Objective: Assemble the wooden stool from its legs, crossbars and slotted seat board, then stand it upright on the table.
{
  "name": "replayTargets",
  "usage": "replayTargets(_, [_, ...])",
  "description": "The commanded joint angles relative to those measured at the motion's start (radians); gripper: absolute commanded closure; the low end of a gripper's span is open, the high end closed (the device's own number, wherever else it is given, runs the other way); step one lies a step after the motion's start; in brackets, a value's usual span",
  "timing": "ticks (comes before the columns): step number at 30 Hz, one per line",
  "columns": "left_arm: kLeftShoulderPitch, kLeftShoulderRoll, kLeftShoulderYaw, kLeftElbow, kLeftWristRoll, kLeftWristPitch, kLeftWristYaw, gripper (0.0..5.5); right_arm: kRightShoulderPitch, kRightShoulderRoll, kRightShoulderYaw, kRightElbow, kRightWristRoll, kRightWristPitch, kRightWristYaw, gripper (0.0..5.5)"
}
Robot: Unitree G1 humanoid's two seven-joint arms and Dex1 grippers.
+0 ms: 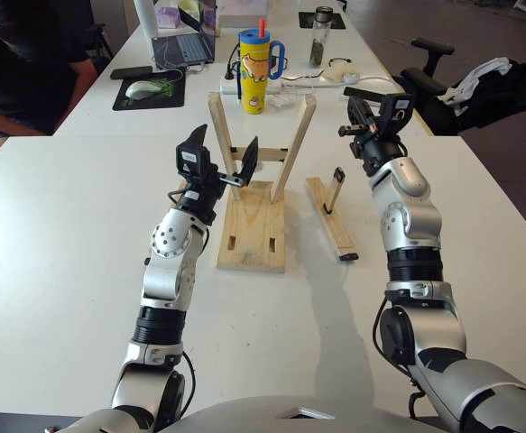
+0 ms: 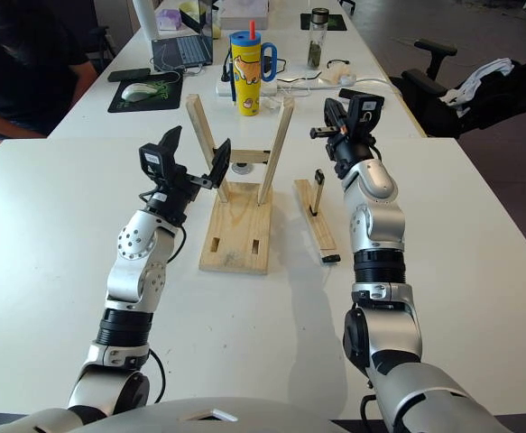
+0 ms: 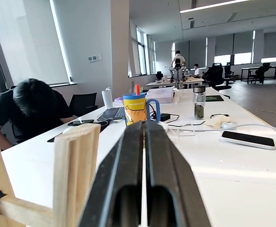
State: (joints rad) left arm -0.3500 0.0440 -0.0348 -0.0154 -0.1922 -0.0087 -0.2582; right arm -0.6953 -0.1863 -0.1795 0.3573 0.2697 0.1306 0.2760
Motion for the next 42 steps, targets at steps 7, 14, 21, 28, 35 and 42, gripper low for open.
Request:
replayTargets(7, [-0.007,-0.002,0.0,0.005,0.007,-0.003,0.002,0.24,-0.026,0.024,0.03,0.022,-0.049,-0.145,-0.012,5.47])
replayTargets(14, [-0.002,-0.005,-0.006,-0.004,0.0,0.011,-0.003,0.24,0.155,0.041,0.069,0.307,-0.112,0.062,-0.071,5.47])
replayTargets(21, [-0.011,-0.001,0.006,0.009,-0.002,0.008,-0.002,0.24,0.099,0.016,0.065,0.274,-0.116,0.011,-0.068,5.47])
replayTargets(28, [-0.011,-0.005,0.005,0.027,0.005,-0.007,-0.002,0.24,0.056,-0.004,0.05,0.159,-0.106,-0.207,-0.036,5.47])
replayTargets(35, [-0.001,-0.001,0.004,0.034,0.022,-0.013,0.011,0.24,0.111,-0.004,0.105,-0.265,-0.112,-0.209,-0.037,5.47])
replayTargets(42, [-0.007,0.009,0.005,0.041,0.033,0.005,0.008,0.24,0.458,-0.025,0.22,-0.622,-0.074,0.053,0.01,5.47])
